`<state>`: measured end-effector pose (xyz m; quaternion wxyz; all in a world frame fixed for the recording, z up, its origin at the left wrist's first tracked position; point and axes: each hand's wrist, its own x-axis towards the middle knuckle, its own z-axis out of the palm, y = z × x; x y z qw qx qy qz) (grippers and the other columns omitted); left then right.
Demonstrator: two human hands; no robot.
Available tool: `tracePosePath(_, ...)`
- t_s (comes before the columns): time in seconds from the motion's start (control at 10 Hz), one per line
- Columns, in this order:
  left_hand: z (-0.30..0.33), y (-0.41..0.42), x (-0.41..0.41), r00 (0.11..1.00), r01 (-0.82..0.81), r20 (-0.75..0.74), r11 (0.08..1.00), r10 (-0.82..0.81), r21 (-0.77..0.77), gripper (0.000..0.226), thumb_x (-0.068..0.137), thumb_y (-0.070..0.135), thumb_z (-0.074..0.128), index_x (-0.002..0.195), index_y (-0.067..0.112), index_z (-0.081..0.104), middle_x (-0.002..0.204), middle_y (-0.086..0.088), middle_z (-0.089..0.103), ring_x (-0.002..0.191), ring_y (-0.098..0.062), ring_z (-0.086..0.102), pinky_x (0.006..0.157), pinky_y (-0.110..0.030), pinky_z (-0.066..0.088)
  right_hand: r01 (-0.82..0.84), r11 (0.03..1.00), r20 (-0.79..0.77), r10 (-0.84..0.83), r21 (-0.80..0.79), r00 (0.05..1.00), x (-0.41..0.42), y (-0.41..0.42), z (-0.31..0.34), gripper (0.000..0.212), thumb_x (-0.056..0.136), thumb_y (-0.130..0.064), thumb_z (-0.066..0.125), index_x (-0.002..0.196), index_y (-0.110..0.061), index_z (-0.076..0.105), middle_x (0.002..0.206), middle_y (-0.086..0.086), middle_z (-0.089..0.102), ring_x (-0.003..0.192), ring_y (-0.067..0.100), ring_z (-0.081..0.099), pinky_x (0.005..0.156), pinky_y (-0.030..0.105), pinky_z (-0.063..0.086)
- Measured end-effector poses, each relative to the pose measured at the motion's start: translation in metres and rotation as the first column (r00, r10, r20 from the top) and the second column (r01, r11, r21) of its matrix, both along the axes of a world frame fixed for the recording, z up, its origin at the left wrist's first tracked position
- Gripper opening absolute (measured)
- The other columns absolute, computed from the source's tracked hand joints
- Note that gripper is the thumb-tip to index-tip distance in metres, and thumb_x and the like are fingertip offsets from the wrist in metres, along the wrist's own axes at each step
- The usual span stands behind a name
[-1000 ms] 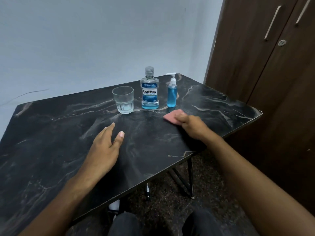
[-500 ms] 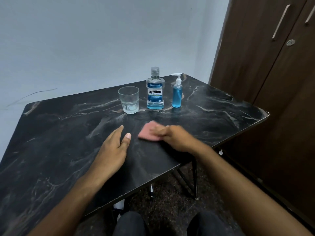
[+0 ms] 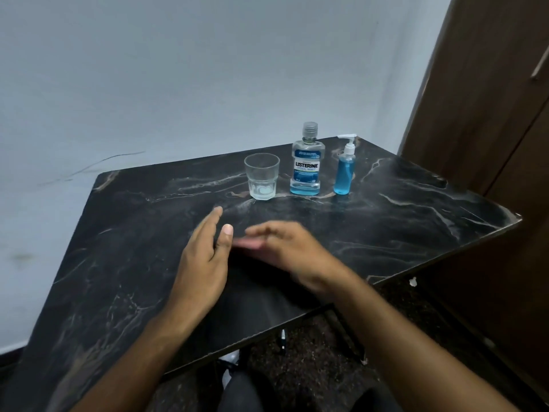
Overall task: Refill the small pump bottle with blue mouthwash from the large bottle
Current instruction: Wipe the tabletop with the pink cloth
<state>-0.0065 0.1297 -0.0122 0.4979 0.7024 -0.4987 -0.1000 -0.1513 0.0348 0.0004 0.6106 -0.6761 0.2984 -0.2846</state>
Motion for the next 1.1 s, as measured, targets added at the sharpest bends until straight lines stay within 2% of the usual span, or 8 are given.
tracePosePath(0.1, 0.002, 0.007, 0.011, 0.996, -0.069, -0.052, 0.997, 0.067, -0.028, 0.064, 0.097, 0.057, 0.036, 0.155, 0.03, 0.037, 0.159, 0.012, 0.037, 0.136, 0.007, 0.03, 0.103, -0.007, 0.021, 0.223, 0.971, 0.009, -0.224, 0.082, 0.975, 0.011, -0.02, 0.014, 0.012, 0.095, -0.008, 0.064, 0.101, -0.005, 0.074, 0.083, 0.004, 0.077, 0.069, 0.012, 0.069, 0.061, 0.025, 0.057)
tracePosePath(0.2, 0.003, 0.01, 0.018, 0.992, -0.078, -0.095, 0.997, 0.078, -0.001, 0.061, 0.098, 0.055, 0.04, 0.154, 0.032, 0.037, 0.16, 0.009, 0.039, 0.142, -0.005, 0.035, 0.109, -0.024, 0.028, 0.266, 0.954, 0.009, -0.27, 0.14, 0.963, 0.039, -0.033, 0.023, 0.015, 0.094, -0.013, 0.067, 0.103, -0.005, 0.075, 0.09, 0.007, 0.077, 0.076, 0.016, 0.07, 0.067, 0.031, 0.056)
tracePosePath(0.3, 0.005, 0.013, 0.02, 0.991, -0.088, -0.1, 0.996, 0.087, -0.008, 0.065, 0.095, 0.057, 0.041, 0.154, 0.029, 0.039, 0.159, 0.008, 0.04, 0.144, -0.009, 0.037, 0.113, -0.027, 0.029, 0.383, 0.917, -0.065, -0.391, -0.116, 0.918, 0.078, -0.044, 0.031, 0.031, 0.095, -0.013, 0.066, 0.126, -0.006, 0.066, 0.12, 0.01, 0.071, 0.108, 0.023, 0.067, 0.091, 0.036, 0.056)
tracePosePath(0.4, 0.005, 0.016, 0.024, 0.989, -0.098, -0.108, 0.995, 0.097, -0.005, 0.067, 0.094, 0.058, 0.042, 0.153, 0.028, 0.04, 0.158, 0.009, 0.041, 0.143, -0.005, 0.037, 0.113, -0.023, 0.027, 0.316, 0.803, 0.025, -0.353, -0.505, 0.935, 0.106, -0.045, 0.044, 0.048, 0.094, 0.003, 0.047, 0.14, -0.009, 0.052, 0.142, 0.0, 0.06, 0.122, 0.017, 0.06, 0.097, 0.026, 0.049)
tracePosePath(0.5, 0.003, 0.016, 0.027, 0.99, -0.102, -0.1, 0.995, 0.102, 0.011, 0.061, 0.099, 0.052, 0.044, 0.154, 0.028, 0.039, 0.159, 0.009, 0.04, 0.144, -0.005, 0.036, 0.112, -0.022, 0.026, 0.02, 0.749, -0.201, -0.204, -0.662, 0.958, 0.133, -0.05, 0.03, 0.055, 0.099, -0.001, 0.032, 0.152, -0.016, 0.038, 0.159, -0.002, 0.04, 0.144, 0.014, 0.038, 0.117, 0.031, 0.032)
tracePosePath(0.6, 0.002, 0.017, 0.03, 0.988, -0.113, -0.103, 0.994, 0.113, 0.011, 0.056, 0.101, 0.046, 0.047, 0.154, 0.028, 0.039, 0.159, 0.009, 0.04, 0.139, 0.0, 0.036, 0.11, -0.018, 0.026, -0.369, 0.702, -0.69, -0.239, -0.609, 0.683, 0.156, -0.056, 0.0, 0.049, 0.103, -0.008, 0.042, 0.151, 0.0, 0.034, 0.156, 0.02, 0.036, 0.148, 0.034, 0.029, 0.121, 0.044, 0.025)
tracePosePath(0.9, 0.001, -0.001, 0.046, 0.995, -0.093, -0.027, 0.991, 0.097, 0.101, 0.054, 0.102, 0.043, 0.05, 0.152, 0.025, 0.042, 0.156, 0.008, 0.045, 0.14, -0.004, 0.039, 0.106, -0.016, 0.025, -0.274, 0.71, -0.552, -0.19, -0.648, 0.812, 0.119, -0.054, -0.007, 0.021, 0.1, -0.028, 0.052, 0.095, -0.009, 0.059, 0.104, 0.01, 0.065, 0.091, 0.026, 0.058, 0.075, 0.034, 0.039)
tracePosePath(1.1, -0.001, -0.032, 0.039, 0.997, -0.025, 0.079, 0.985, 0.012, 0.171, 0.054, 0.103, 0.039, 0.049, 0.152, 0.017, 0.043, 0.158, -0.001, 0.044, 0.145, -0.013, 0.038, 0.11, -0.017, 0.023, -0.263, 0.684, -0.547, -0.236, -0.681, 0.803, 0.054, -0.048, -0.001, 0.036, 0.098, -0.029, 0.056, 0.126, -0.008, 0.059, 0.122, 0.014, 0.067, 0.112, 0.032, 0.062, 0.093, 0.041, 0.051)
